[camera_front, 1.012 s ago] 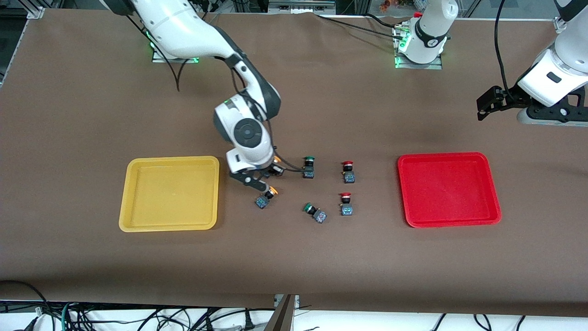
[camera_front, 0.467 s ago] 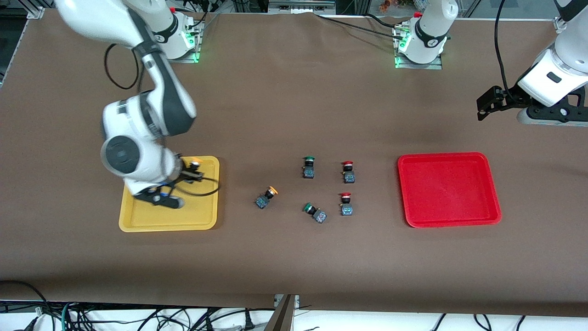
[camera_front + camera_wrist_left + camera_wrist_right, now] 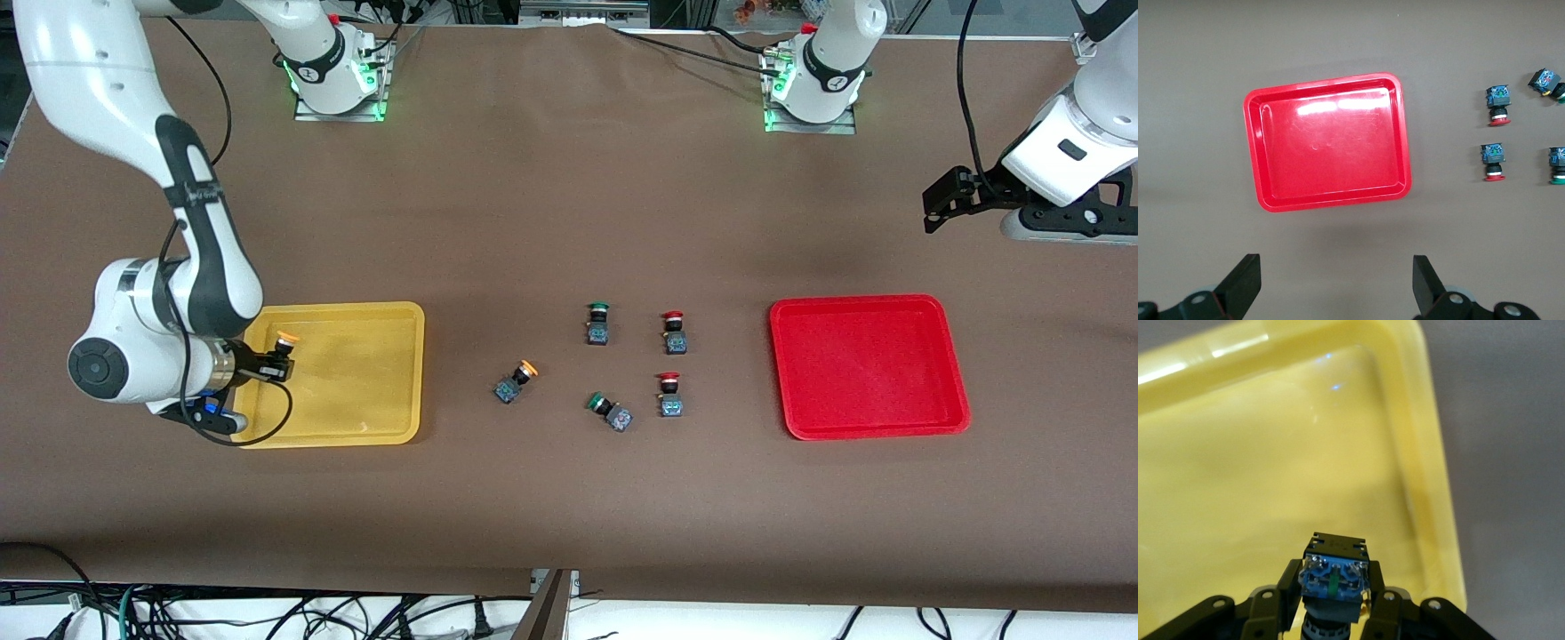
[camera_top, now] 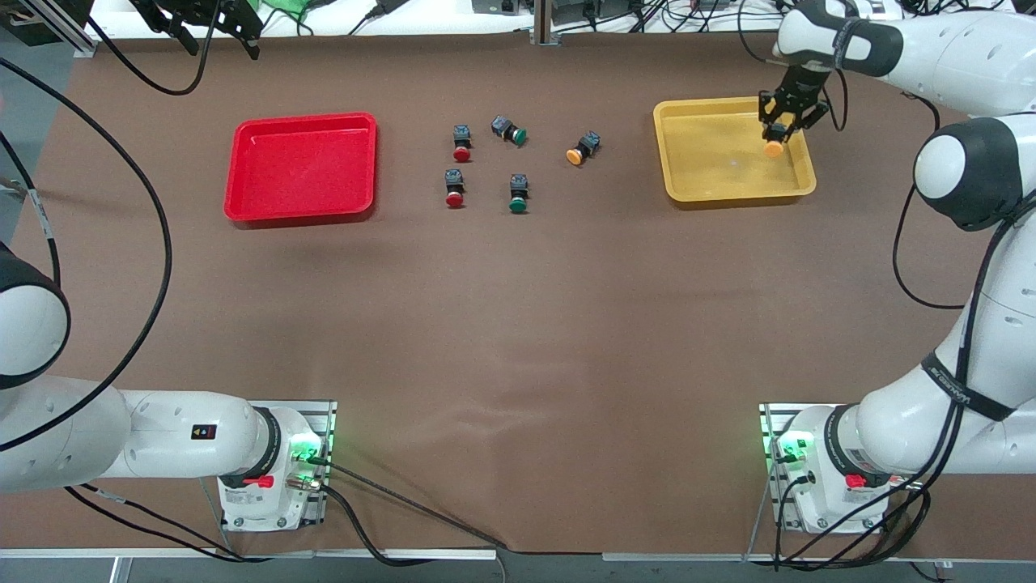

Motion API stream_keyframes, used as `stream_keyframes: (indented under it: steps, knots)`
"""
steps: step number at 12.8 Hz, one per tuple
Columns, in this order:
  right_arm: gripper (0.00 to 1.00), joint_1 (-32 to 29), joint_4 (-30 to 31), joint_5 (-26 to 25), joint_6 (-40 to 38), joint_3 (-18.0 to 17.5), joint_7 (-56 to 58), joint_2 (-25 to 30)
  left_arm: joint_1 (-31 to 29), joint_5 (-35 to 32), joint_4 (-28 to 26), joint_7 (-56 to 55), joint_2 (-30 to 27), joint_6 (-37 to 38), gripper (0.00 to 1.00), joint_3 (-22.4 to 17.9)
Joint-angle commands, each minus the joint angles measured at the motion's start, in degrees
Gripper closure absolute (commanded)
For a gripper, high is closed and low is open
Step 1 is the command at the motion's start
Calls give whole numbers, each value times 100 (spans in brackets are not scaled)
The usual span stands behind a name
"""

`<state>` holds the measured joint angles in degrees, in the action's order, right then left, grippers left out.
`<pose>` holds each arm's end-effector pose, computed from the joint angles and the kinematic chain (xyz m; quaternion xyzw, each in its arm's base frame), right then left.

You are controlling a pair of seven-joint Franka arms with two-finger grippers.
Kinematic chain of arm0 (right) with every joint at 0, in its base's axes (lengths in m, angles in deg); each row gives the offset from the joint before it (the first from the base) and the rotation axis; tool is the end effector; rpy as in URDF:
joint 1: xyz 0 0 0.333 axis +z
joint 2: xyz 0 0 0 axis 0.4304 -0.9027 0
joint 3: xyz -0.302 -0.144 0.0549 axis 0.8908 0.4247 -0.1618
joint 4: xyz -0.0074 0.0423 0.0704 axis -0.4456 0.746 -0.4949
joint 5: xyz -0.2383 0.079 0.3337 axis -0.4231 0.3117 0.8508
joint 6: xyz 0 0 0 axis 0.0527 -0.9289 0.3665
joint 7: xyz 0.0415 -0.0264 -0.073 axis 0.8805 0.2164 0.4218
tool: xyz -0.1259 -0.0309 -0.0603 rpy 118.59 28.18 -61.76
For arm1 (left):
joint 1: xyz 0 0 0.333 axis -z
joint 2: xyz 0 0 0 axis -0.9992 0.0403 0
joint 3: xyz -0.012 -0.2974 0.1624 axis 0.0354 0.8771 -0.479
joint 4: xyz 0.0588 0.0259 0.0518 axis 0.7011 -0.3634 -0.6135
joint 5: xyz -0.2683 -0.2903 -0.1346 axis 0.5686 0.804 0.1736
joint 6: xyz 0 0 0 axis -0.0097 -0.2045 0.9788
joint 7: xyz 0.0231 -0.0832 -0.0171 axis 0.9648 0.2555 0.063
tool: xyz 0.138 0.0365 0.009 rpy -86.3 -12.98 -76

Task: Place red and yellow buttons in trays
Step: 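Carry the orange button into the yellow tray and open the right gripper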

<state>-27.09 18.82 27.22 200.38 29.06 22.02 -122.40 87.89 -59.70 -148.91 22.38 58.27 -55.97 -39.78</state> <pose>0.7095 -0.0065 0.1834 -0.9844 0.1213 0.1278 0.0009 0.5668 -0.0437 0.5746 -0.9995 0.0268 -0.0037 0.0185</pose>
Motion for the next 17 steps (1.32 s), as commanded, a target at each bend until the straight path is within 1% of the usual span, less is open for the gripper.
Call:
stream_keyframes:
  steps: [1, 3, 4, 5, 6, 7, 9, 11, 13, 15, 16, 17]
  knots:
    - [100, -16, 347, 67, 342, -125, 141, 101, -38, 24, -45, 135, -76, 0, 0, 18]
    - [100, -7, 373, 67, 378, -125, 167, 93, -38, 24, -45, 135, -76, 0, 0, 18]
    - [97, -7, 400, 67, 422, -125, 237, 93, -38, 24, -45, 135, -76, 0, 0, 18]
    - [26, 10, 339, 49, 352, -134, 159, 119, -38, 24, -45, 135, -76, 0, 0, 18]
    - [0, 37, 225, -3, 317, -134, 271, 232, -38, 24, -45, 135, -76, 0, 0, 18]
    - [0, 37, 50, 22, 56, -142, 281, 425, -38, 24, -45, 135, -76, 0, 0, 18]
    - [0, 211, -302, 49, -367, -178, 220, 462, -38, 24, -45, 135, -76, 0, 0, 18]
    - [0, 422, -295, 75, -387, -195, 80, 462, -38, 24, -45, 135, -76, 0, 0, 18]
    - [0, 686, -294, 75, -343, -195, -742, 444, -38, 24, -45, 135, -76, 0, 0, 18]
    - [0, 1133, -294, 75, -273, -195, -1735, 427, -38, 24, -45, 135, -76, 0, 0, 18]
    - [0, 1301, -294, 75, -124, -195, -2227, 400, -38, 24, -45, 135, -67, 0, 0, 18]
    - [0, 1477, -294, 84, 190, -195, -2641, 365, -38, 33, -45, 135, -67, 0, 0, 18]
